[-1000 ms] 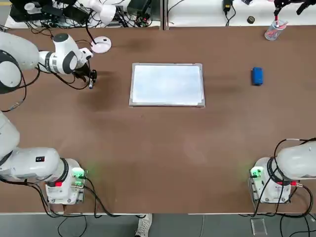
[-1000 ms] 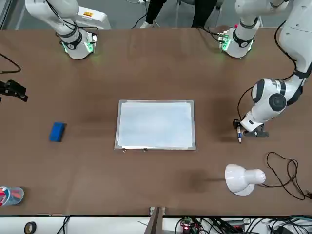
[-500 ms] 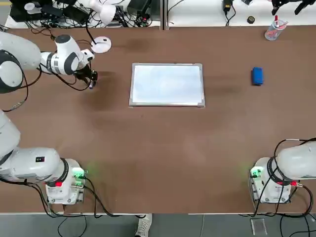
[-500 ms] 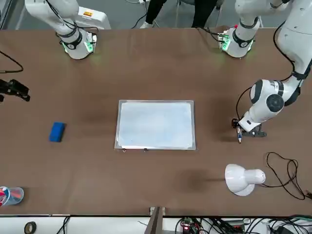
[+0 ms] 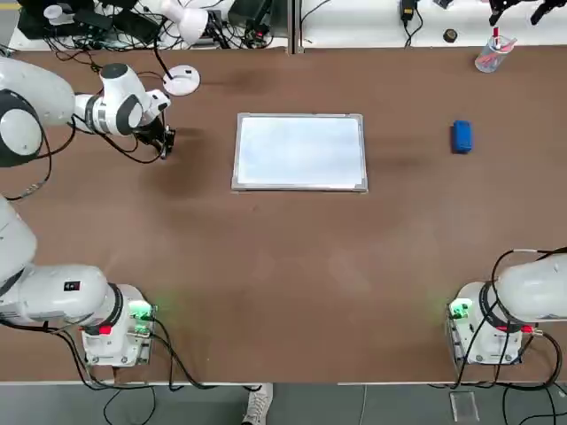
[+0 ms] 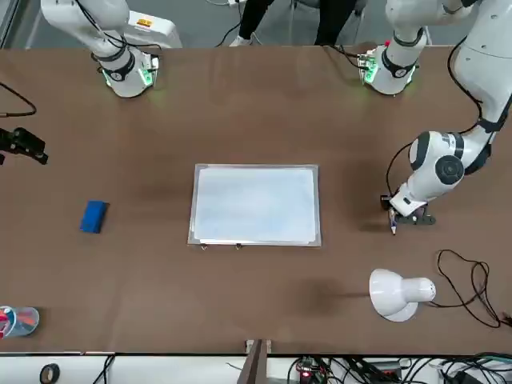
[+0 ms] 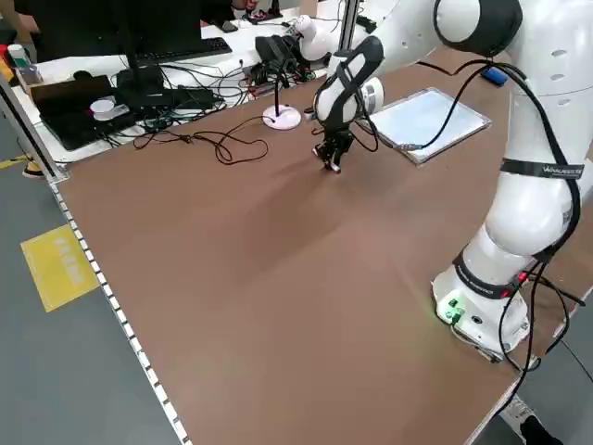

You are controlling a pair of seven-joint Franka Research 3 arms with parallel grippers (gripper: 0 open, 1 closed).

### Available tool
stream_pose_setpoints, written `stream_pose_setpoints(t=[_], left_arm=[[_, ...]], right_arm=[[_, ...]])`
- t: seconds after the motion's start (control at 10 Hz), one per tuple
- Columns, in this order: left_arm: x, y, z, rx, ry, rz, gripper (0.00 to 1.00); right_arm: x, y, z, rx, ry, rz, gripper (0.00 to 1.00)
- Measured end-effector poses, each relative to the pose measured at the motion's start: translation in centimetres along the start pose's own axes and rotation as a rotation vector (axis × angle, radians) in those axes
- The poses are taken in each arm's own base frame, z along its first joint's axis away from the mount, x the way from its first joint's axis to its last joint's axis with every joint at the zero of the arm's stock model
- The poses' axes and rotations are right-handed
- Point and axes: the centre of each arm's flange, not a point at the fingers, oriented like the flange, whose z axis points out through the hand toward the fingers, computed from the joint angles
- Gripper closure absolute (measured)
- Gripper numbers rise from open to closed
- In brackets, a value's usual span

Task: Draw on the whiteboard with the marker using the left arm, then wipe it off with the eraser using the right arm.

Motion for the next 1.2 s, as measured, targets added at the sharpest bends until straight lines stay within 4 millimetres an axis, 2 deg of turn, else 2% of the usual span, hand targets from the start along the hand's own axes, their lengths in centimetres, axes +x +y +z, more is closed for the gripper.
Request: stream_pose_setpoints(t=[0.1, 0.3, 0.6, 0.8, 1.0, 1.2], left_arm=[[0.0, 0.0, 0.0, 0.0, 0.0, 0.0, 0.67], [0.1, -0.2, -0.1, 0.003, 0.001, 0.0, 0.83], [0.6, 0.0, -0.4, 0.002, 0.004, -0.019, 0.83], [1.6, 0.8, -1.6, 0.002, -0.02, -0.06, 0.83], [2.9, 3.6, -3.8, -0.03, -0.072, -0.114, 0.83], [4.0, 7.7, -7.1, -0.128, -0.157, -0.2, 0.83]], right_arm=[[0.0, 0.0, 0.0, 0.0, 0.0, 0.0, 0.0], [-0.1, 0.1, 0.0, -0.002, -0.001, 0.001, 0.0], [0.0, 0.4, -0.1, -0.003, -0.001, 0.006, 0.0], [0.0, 0.3, -0.1, -0.003, 0.001, 0.005, 0.0], [0.0, 0.2, -0.1, -0.003, 0.002, 0.004, 0.0], [0.0, 0.2, -0.1, -0.003, 0.002, 0.003, 0.0]])
